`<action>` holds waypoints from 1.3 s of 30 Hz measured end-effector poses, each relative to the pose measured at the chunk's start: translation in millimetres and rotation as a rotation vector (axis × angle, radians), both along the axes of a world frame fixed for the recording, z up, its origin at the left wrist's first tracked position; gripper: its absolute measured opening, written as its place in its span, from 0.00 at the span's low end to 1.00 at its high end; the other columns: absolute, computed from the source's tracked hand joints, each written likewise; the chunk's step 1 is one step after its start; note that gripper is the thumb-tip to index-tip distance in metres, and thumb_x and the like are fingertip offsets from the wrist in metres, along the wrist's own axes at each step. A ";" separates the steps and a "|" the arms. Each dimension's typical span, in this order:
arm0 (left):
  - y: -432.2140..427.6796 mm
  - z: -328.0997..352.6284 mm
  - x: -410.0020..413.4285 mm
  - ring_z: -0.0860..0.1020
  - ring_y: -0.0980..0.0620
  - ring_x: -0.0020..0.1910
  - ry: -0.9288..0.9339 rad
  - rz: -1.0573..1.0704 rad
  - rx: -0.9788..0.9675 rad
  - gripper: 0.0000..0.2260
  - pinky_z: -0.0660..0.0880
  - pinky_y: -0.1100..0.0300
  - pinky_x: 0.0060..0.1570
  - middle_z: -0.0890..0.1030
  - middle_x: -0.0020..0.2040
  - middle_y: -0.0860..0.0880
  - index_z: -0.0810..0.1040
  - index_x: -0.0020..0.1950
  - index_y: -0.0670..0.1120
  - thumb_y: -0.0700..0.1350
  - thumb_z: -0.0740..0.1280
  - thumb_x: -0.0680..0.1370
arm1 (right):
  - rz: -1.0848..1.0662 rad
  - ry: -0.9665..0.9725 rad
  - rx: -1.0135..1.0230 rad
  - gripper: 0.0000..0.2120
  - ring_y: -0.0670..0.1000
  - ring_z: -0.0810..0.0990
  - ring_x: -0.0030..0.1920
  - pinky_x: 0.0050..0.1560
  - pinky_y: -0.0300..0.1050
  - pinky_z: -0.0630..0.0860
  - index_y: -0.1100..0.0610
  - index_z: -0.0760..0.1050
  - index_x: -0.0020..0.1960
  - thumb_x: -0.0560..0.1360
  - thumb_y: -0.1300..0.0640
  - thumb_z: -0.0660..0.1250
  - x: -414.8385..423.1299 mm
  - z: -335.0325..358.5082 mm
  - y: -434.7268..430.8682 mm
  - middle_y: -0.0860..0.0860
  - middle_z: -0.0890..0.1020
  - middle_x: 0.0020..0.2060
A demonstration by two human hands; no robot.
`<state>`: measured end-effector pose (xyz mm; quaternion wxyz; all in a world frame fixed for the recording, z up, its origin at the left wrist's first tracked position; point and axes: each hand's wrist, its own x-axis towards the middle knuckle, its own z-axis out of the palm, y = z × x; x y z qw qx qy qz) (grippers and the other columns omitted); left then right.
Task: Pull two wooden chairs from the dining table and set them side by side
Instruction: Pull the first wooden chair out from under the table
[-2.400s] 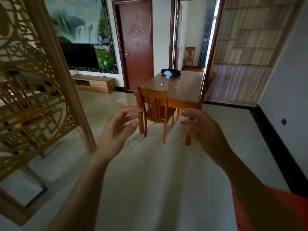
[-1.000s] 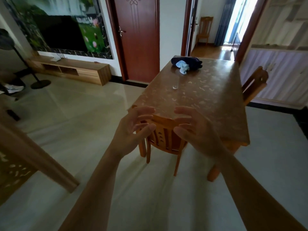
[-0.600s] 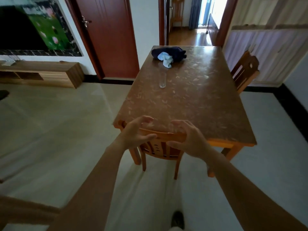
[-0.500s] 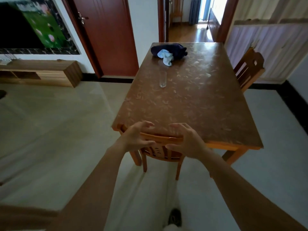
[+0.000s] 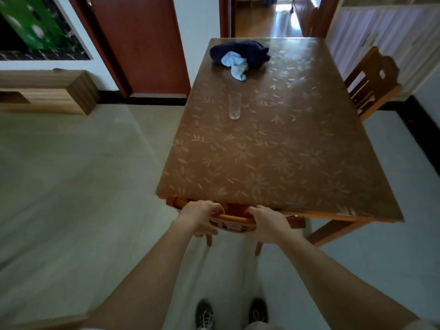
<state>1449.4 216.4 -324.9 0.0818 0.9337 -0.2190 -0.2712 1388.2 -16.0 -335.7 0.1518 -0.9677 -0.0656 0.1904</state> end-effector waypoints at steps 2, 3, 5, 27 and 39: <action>3.4 -10.8 5.1 0.82 0.50 0.54 -0.124 -0.088 0.055 0.23 0.77 0.54 0.49 0.82 0.56 0.55 0.78 0.62 0.62 0.51 0.79 0.70 | -0.006 -0.004 -0.106 0.21 0.52 0.81 0.54 0.47 0.49 0.77 0.44 0.75 0.64 0.72 0.41 0.69 0.0 -8.7 0.7 0.46 0.80 0.55; 5.0 -15.8 8.3 0.82 0.49 0.54 -0.161 -0.124 0.070 0.20 0.76 0.53 0.48 0.82 0.56 0.55 0.78 0.62 0.61 0.51 0.77 0.72 | -0.021 -0.018 -0.154 0.18 0.52 0.82 0.52 0.44 0.48 0.76 0.44 0.75 0.62 0.73 0.41 0.69 -0.5 -12.3 1.3 0.46 0.81 0.53; 6.6 -21.7 13.7 0.83 0.48 0.51 -0.187 -0.185 0.097 0.16 0.77 0.53 0.45 0.84 0.55 0.54 0.78 0.62 0.60 0.53 0.74 0.75 | -0.065 -0.042 -0.208 0.14 0.52 0.83 0.47 0.38 0.47 0.72 0.43 0.78 0.58 0.75 0.41 0.69 -0.3 -17.3 2.0 0.45 0.83 0.48; 32.1 2.7 -12.1 0.80 0.55 0.35 -0.341 -0.492 -0.162 0.10 0.67 0.60 0.37 0.87 0.44 0.55 0.80 0.62 0.58 0.50 0.69 0.81 | 0.088 -0.333 -0.079 0.09 0.45 0.78 0.31 0.34 0.43 0.75 0.47 0.75 0.45 0.75 0.44 0.72 -55.4 17.7 -2.2 0.41 0.80 0.34; 51.3 -5.1 -158.6 0.79 0.60 0.33 -0.308 -0.407 -0.220 0.08 0.80 0.63 0.36 0.85 0.43 0.56 0.79 0.62 0.56 0.49 0.69 0.82 | 0.171 -0.379 -0.041 0.11 0.47 0.82 0.32 0.35 0.44 0.79 0.50 0.77 0.49 0.75 0.45 0.73 -186.5 12.8 6.9 0.45 0.83 0.37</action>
